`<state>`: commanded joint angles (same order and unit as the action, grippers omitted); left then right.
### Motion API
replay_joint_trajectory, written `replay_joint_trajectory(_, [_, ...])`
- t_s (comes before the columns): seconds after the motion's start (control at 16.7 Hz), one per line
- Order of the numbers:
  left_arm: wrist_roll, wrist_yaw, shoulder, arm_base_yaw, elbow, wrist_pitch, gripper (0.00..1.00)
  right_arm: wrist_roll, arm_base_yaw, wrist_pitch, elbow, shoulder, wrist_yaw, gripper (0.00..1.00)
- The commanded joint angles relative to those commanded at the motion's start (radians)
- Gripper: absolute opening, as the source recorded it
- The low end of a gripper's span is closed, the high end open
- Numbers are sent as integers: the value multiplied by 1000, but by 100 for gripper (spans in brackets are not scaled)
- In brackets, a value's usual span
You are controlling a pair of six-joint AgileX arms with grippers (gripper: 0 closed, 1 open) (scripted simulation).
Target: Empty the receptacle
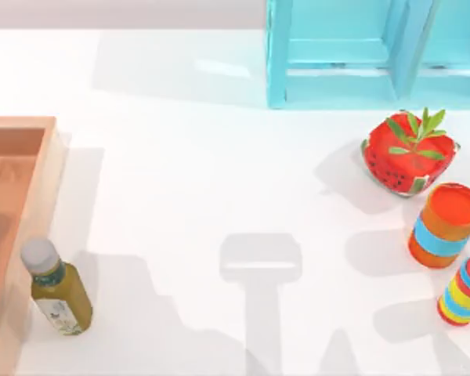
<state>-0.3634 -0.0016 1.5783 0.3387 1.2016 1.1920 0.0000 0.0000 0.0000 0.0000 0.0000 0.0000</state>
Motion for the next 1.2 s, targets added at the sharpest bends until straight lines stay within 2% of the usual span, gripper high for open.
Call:
replay_joint_trajectory(0.24, [-11,0,13,15,-71,-80,100,0,0,0,0,0,0,100])
replay_joint_trajectory(0.72, [-9,0,121,11,-259,-378,100,0,0,0,0,0,0,100])
replay_joint_trajectory(1.08, [-7,0,134,9,-275,-407,100,0,0,0,0,0,0,100])
replay_joint_trajectory(1.2, [-7,0,134,9,-275,-407,85,0,0,0,0,0,0,100])
